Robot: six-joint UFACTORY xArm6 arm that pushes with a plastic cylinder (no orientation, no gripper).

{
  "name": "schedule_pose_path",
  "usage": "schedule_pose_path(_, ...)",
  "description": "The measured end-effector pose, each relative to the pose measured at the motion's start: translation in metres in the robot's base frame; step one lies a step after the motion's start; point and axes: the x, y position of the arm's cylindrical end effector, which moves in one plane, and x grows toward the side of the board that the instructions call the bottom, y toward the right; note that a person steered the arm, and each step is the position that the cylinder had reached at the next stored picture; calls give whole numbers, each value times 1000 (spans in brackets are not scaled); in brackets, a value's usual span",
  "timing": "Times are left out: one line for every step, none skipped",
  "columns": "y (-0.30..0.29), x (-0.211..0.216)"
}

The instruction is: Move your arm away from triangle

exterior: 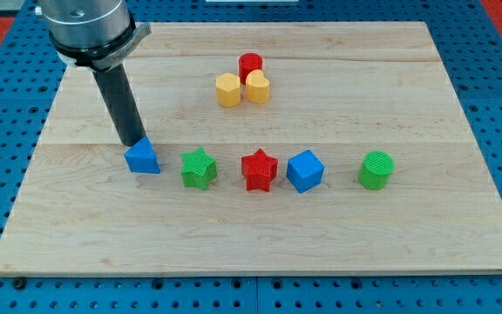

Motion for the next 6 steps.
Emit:
schedule_pose_path(0,12)
schedule_pose_path(1,20)
schedule_pose_path(5,35)
schedule_pose_path(4,39)
schedule_pose_path(-29,8)
schedule_pose_path(51,-58)
